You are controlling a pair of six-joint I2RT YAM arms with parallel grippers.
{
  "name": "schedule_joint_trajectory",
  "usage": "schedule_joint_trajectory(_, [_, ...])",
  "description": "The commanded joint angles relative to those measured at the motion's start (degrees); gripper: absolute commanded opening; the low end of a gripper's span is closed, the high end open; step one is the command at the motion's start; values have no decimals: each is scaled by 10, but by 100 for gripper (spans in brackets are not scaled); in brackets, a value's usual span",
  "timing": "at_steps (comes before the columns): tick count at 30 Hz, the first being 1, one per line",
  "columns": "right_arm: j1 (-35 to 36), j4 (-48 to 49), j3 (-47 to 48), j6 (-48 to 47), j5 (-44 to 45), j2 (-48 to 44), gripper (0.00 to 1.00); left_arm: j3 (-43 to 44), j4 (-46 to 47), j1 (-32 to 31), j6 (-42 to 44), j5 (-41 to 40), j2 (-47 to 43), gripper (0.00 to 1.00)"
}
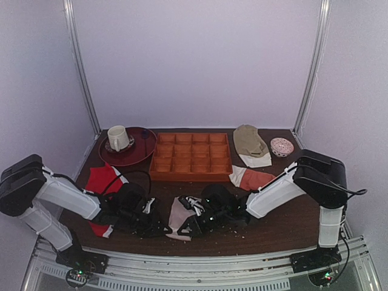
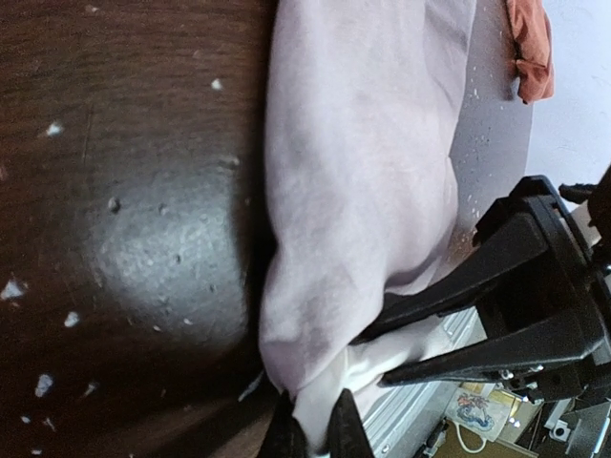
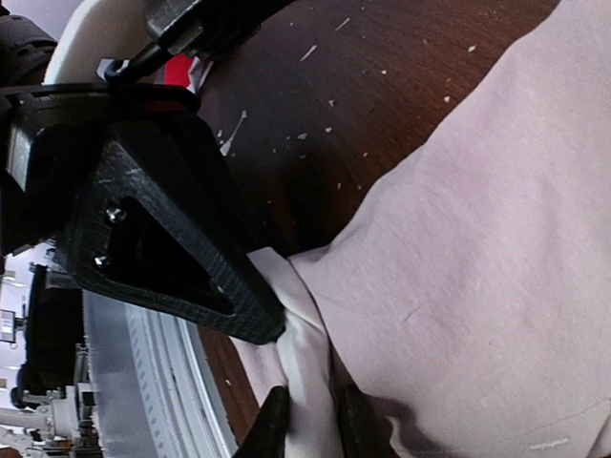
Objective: Roll the underwear
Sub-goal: Roll the underwear at the center of the board.
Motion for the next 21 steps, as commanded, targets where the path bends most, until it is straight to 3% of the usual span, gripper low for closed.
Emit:
schedule_joint_trajectory(1, [8,-190,21,-117,90,-41,19,7,-21,-1,11,-11,8,0])
schedule_joint_trajectory(11, [58,-245,46,-267,257,-139,24,6,-17,0,9,-11,10,0])
schedule_joint_trajectory(21, [110,-248,77,-390,284,-112,28,2,-10,0,5,-9,11,0])
